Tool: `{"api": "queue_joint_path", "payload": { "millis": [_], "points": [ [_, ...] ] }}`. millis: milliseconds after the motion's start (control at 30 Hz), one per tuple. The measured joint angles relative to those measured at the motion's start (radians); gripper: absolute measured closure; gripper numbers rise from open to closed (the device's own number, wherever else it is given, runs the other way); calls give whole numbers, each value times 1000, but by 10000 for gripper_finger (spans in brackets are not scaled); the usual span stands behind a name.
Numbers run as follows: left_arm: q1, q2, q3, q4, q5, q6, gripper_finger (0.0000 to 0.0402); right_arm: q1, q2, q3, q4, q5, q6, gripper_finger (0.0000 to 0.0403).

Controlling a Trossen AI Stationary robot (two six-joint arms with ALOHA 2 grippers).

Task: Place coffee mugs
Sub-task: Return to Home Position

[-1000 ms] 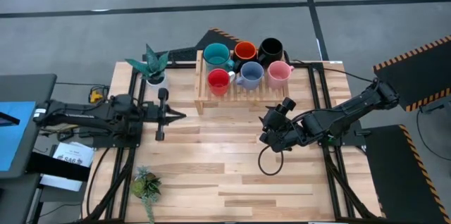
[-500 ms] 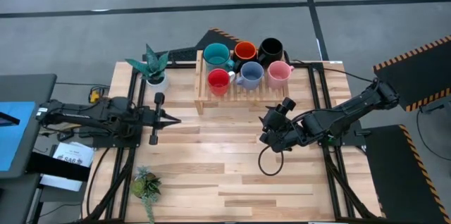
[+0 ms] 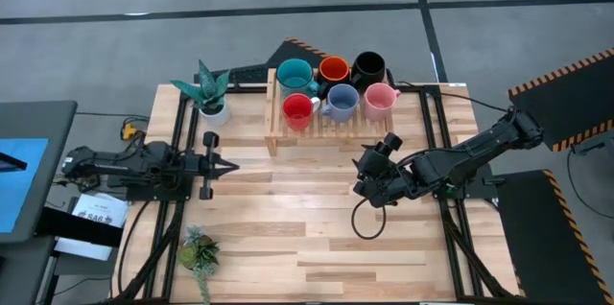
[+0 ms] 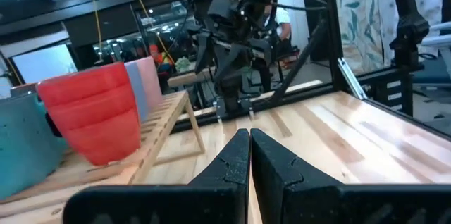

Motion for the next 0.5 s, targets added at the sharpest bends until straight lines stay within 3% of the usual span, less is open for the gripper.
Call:
{"api": "queue_joint_path", "payload": {
  "millis": [267,500],
  "points": [
    [0,-109,0,-145,6,-2,402,5,0,0,-16,0,-2,154],
    [0,-112,0,-196,8,0,402,5,0,0,-32,-1,0,154]
  ]
}}
